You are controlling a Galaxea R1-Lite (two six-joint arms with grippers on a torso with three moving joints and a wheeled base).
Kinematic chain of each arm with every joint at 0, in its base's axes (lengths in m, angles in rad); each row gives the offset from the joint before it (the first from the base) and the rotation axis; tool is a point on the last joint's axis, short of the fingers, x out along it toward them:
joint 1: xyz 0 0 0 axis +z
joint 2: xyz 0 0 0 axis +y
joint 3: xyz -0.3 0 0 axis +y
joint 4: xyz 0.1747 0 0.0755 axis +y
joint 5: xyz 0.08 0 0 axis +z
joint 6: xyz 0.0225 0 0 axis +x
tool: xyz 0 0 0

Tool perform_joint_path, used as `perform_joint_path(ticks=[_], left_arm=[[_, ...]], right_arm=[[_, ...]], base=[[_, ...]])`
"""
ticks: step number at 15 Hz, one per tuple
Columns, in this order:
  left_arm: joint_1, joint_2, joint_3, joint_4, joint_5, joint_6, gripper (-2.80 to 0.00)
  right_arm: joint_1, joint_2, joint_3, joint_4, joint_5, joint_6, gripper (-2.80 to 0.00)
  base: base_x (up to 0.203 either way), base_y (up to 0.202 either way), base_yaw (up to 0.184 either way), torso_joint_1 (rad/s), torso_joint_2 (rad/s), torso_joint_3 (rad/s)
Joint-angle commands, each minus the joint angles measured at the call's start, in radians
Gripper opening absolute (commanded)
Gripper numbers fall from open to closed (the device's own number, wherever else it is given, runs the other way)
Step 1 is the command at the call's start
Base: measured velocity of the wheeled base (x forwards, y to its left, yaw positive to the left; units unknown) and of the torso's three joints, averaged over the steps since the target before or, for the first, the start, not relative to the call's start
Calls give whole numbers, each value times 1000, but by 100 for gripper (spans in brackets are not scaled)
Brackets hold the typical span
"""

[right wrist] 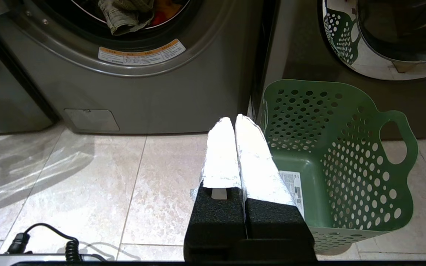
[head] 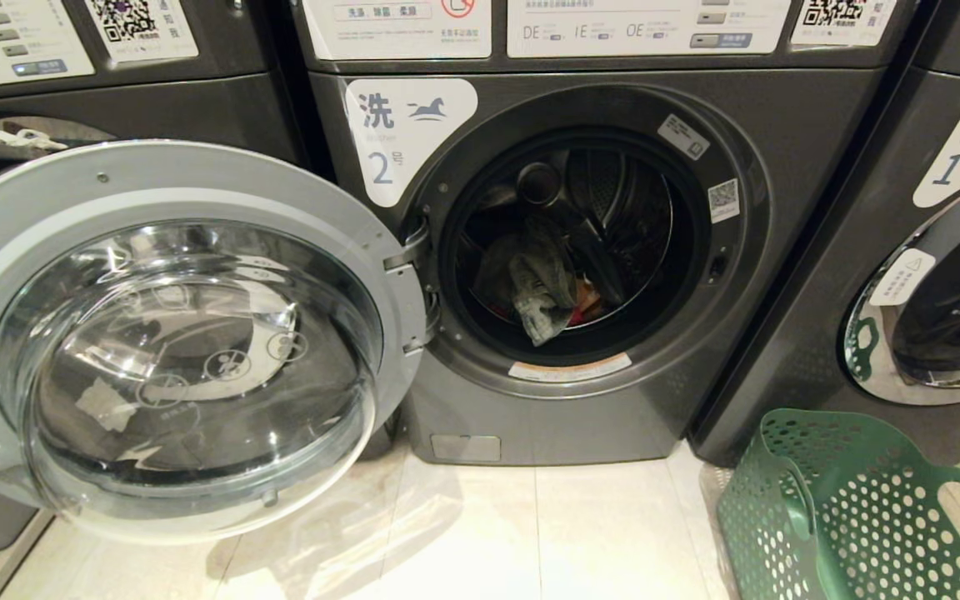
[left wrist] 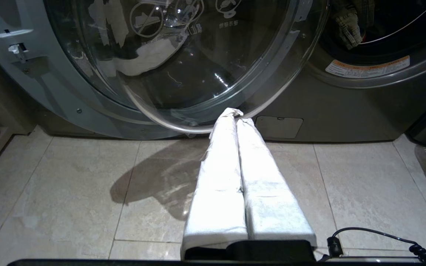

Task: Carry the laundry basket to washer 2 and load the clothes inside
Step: Close the washing machine door with the left hand

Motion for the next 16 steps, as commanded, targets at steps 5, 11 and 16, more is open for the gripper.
perform_joint_path(ticks=[5,11,16], left_arm=[[1,1,11,0,0,-3,-280],[0,0,11,0,0,-3,-280],[0,1,11,0,0,-2,-280]], right_arm=[[0,1,0,0,0,0,-280],[0,1,0,0,0,3,-280],[0,1,0,0,0,5,-280]], base=[[0,0,0,0,0,0],[-113,0,0,4,2,2],[-25,0,0,-1,1,0]])
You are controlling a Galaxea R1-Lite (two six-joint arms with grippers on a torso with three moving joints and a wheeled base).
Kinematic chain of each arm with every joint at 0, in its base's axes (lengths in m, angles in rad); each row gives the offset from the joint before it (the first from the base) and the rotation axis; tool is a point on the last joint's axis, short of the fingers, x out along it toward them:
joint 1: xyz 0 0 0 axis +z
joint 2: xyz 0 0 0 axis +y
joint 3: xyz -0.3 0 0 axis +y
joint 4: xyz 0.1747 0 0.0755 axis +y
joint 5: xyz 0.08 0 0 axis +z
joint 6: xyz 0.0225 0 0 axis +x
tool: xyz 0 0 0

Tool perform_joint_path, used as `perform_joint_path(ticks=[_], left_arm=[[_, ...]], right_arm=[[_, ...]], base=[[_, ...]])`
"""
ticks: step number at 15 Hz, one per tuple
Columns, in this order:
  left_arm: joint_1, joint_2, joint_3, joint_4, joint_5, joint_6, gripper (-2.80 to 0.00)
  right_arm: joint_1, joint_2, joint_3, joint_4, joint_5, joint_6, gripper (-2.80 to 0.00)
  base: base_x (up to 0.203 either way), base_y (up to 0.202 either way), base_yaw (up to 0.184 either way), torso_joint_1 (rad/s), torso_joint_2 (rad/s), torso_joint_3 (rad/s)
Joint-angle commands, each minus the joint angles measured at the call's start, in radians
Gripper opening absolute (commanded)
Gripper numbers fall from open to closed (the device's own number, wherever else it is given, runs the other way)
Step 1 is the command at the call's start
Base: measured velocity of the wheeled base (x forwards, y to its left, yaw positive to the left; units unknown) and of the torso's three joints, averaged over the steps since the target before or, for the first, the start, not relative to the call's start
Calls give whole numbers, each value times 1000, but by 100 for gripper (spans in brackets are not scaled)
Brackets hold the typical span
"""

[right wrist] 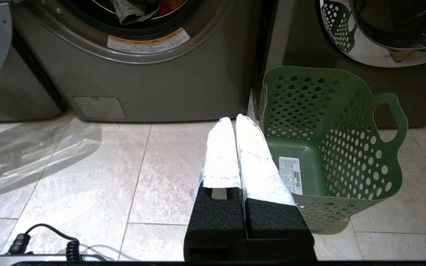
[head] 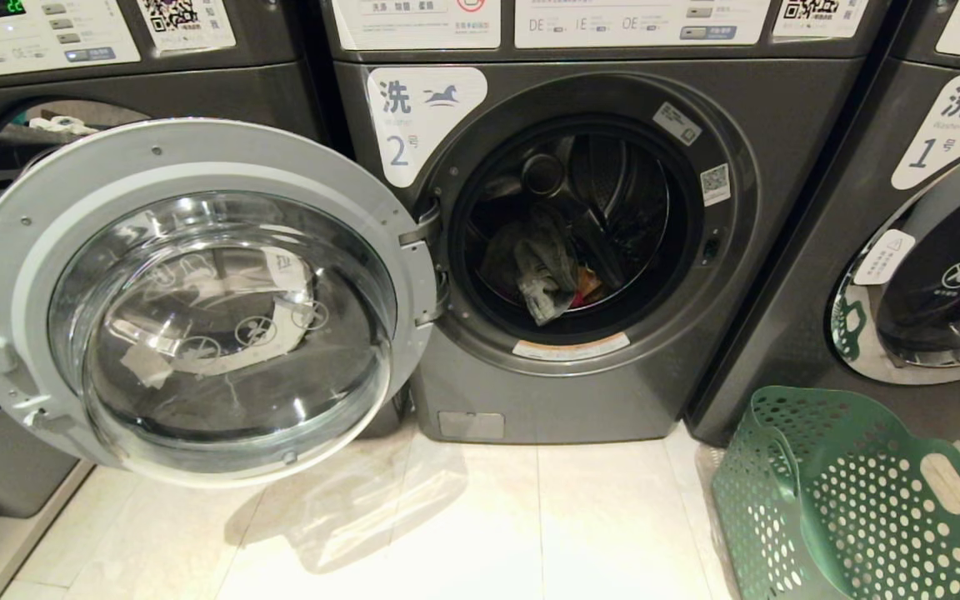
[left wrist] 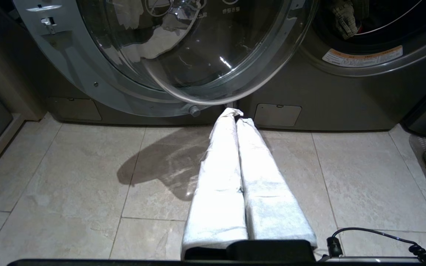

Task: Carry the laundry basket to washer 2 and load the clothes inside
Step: Close the washing machine door with the left hand

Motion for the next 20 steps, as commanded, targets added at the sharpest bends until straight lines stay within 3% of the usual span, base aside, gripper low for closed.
perform_joint_path(ticks=[1,4,7,12,14,16,20], left_arm=[[1,1,11,-2,-1,7,-280],[1,1,-55,-26,-5,85,-280],[0,126,-388,2,-41,93,-280],[2,824,-923,40,-46,62,-280],[14,1073,-1072,46,-41,46,-280],[58,1278,-1171,34,-39,29,-280],[237,1562,-1350,-58,-45,12,-280]], right_arm=[[0,1,0,-2,0,0,-280],[0,1,0,-2,0,0,-280],[0,1,0,-2,1,-2,-280],[0,1,-5,6,-2,-9,-280],[0,1,-2,2,-2,-7,-280],[0,1,-2,0,-2,-1,-280],[0,1,-2,0,-3,5,-280]], base=[[0,0,0,0,0,0],[0,0,0,0,0,0],[0,0,0,0,0,0],[0,0,0,0,0,0],[0,0,0,0,0,0],[0,0,0,0,0,0],[0,0,0,0,0,0]])
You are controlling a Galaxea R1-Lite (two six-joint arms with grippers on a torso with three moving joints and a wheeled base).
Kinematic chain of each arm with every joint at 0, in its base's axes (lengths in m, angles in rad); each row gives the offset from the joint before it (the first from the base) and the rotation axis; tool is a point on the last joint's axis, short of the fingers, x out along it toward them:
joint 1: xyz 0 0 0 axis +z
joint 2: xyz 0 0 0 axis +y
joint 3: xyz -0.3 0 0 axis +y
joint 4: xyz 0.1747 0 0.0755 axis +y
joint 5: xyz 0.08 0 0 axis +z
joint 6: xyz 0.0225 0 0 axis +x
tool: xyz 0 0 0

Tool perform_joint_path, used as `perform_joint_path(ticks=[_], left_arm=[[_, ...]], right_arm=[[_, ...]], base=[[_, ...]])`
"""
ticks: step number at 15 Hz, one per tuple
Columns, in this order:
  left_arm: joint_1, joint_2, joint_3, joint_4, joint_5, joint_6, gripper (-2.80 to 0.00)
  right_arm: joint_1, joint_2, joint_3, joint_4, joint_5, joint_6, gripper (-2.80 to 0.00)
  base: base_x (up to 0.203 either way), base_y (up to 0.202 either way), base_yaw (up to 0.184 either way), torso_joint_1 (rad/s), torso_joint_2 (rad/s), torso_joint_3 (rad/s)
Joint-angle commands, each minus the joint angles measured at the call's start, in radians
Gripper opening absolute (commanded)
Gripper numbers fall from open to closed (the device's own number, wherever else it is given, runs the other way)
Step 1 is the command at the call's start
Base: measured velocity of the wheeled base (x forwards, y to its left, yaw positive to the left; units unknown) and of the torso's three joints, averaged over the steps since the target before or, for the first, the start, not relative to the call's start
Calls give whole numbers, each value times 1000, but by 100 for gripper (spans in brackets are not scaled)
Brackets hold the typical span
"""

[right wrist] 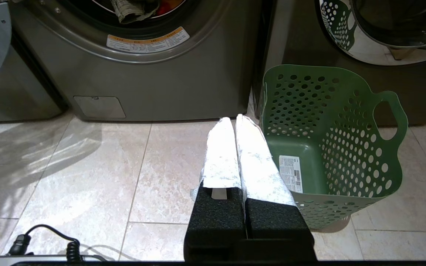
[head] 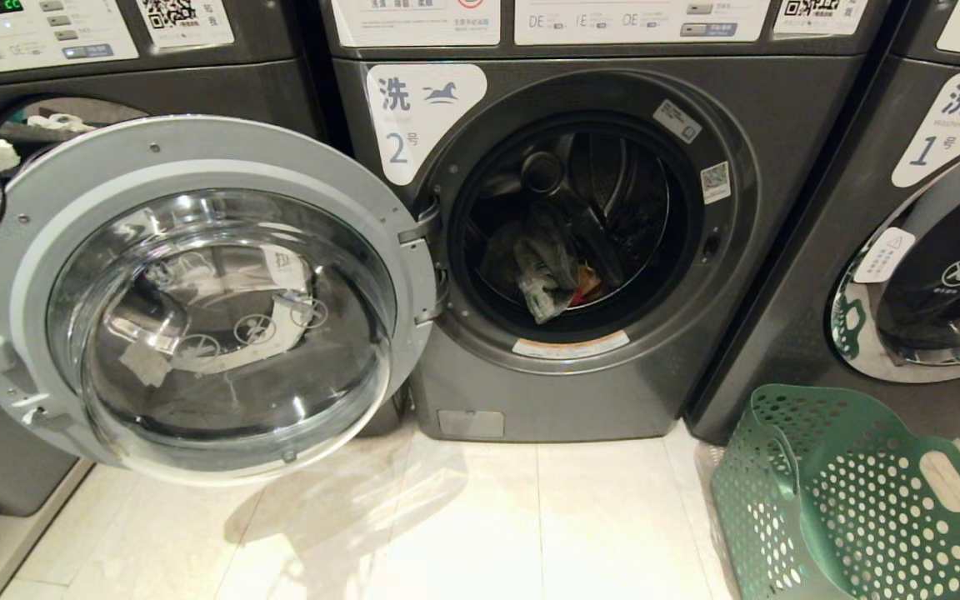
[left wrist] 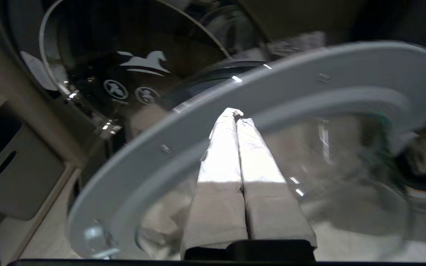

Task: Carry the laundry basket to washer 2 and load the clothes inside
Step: Close the washing machine door with the left hand

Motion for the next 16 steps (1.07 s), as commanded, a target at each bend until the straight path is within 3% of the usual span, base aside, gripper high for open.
perform_joint_path(ticks=[1,5,7,9,12,16], left_arm=[[73,168,-88,-18,-12,-2,-280],[165,259,-218,-24,-67,-1,-280],[205,298,-259,20,-154,-1,-280],[239,341,-320,109,-250,-2,-280],[257,353,-380,342,-421,-4,-280],[247,294,-463,621,-556,-34,-280]], right_arm=[[0,1,0,-1,0,2,-280],[0,1,0,-1,0,0,-280],[0,1,0,-1,0,2,-280],[0,1,0,-1,0,5,-280],[0,1,0,-1,-5,6,-280],[0,1,0,-1,-5,6,-280]], base=[[0,0,0,0,0,0],[0,0,0,0,0,0],[0,0,0,0,0,0],[0,0,0,0,0,0],[0,0,0,0,0,0],[0,0,0,0,0,0]])
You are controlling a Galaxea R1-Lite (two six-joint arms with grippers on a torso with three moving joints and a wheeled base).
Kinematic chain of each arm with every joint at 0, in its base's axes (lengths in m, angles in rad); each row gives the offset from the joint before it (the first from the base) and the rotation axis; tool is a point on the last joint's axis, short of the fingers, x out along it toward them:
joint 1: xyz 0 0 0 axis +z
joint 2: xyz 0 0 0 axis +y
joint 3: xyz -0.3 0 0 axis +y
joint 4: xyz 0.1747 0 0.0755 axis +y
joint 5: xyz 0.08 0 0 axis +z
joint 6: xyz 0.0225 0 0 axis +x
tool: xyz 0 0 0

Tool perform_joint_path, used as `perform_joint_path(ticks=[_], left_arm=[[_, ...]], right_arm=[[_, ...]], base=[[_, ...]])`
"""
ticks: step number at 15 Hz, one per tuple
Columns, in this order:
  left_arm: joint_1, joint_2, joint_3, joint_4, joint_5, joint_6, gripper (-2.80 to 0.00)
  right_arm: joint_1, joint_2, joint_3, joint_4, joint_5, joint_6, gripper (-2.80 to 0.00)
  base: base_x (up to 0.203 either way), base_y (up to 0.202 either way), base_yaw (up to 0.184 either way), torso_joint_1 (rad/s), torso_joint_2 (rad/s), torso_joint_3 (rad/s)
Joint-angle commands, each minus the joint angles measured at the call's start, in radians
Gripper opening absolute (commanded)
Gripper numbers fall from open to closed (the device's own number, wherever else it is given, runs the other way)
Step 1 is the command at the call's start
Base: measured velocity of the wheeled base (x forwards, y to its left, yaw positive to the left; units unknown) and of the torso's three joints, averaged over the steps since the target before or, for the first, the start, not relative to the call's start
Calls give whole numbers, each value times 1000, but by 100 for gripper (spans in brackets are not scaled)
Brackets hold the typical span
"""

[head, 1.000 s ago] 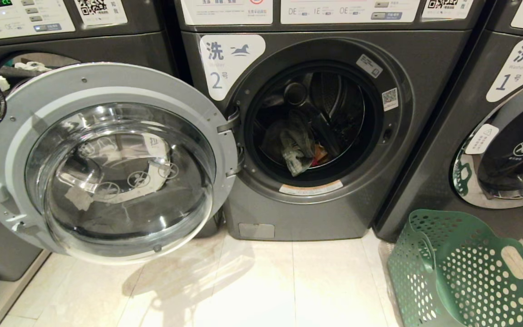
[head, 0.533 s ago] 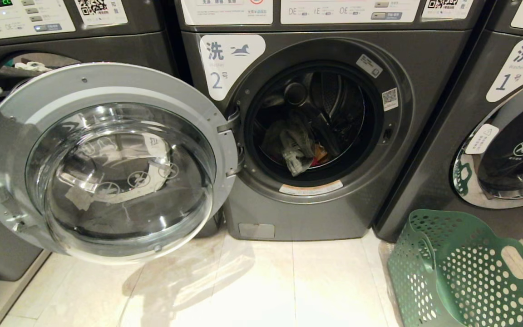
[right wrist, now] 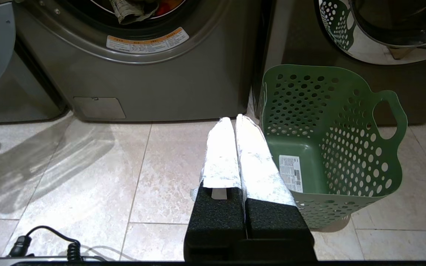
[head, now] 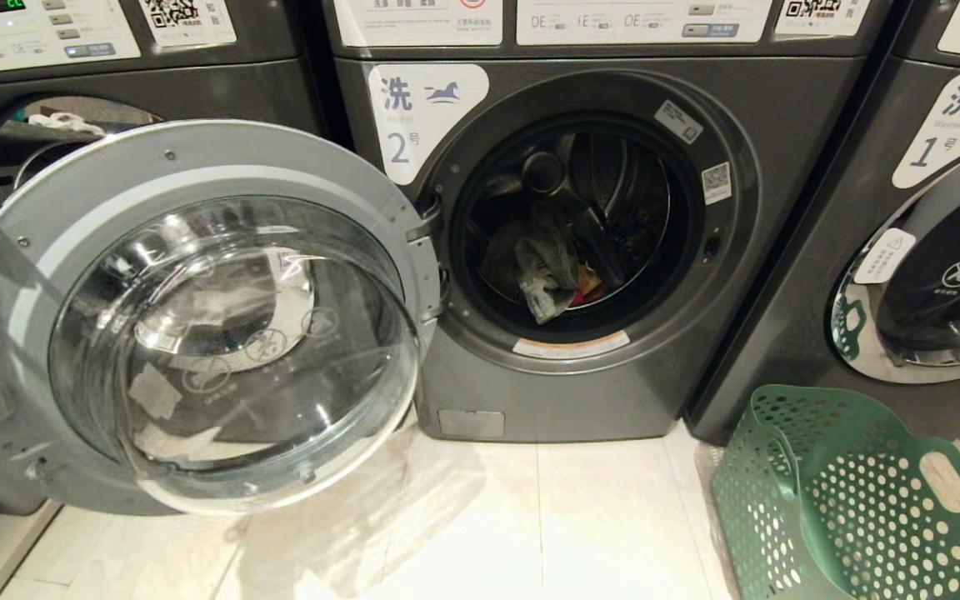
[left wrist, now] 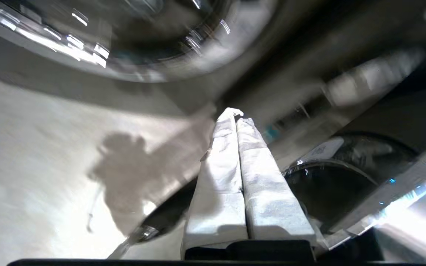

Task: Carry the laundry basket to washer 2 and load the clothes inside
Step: Close the washing machine door with the left hand

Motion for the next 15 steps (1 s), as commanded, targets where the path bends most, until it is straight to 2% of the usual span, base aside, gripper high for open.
perform_joint_path(ticks=[1,2,4,6,8,11,13,14,15], left_arm=[[-10,-66,-18,104,-27,-7,-280],[-25,-102,-15,190,-45,-10,-280],[-97,-189,15,356,-82,-14,-280],[-200,-266,79,398,-91,-30,-280],[-343,-334,119,407,-92,-88,-280],[-606,-401,179,406,-79,-208,-280],[-760,-424,275,377,-45,-249,-280],[-789,-432,332,322,-33,-257,-280],[-808,-437,396,214,-17,-263,-280]], right_arm=[[0,1,0,0,0,0,-280],[0,1,0,0,0,0,-280],[0,1,0,0,0,0,-280],[0,1,0,0,0,0,-280],[0,1,0,-2,0,2,-280],[0,1,2,-2,0,2,-280],[0,1,0,-2,0,-1,-280],[0,1,0,2,0,-3,-280],[0,1,-3,6,0,-6,-280]], base=[[0,0,0,0,0,0],[0,0,0,0,0,0],[0,0,0,0,0,0],[0,0,0,0,0,0],[0,0,0,0,0,0],[0,0,0,0,0,0],[0,0,0,0,0,0],[0,0,0,0,0,0],[0,0,0,0,0,0]])
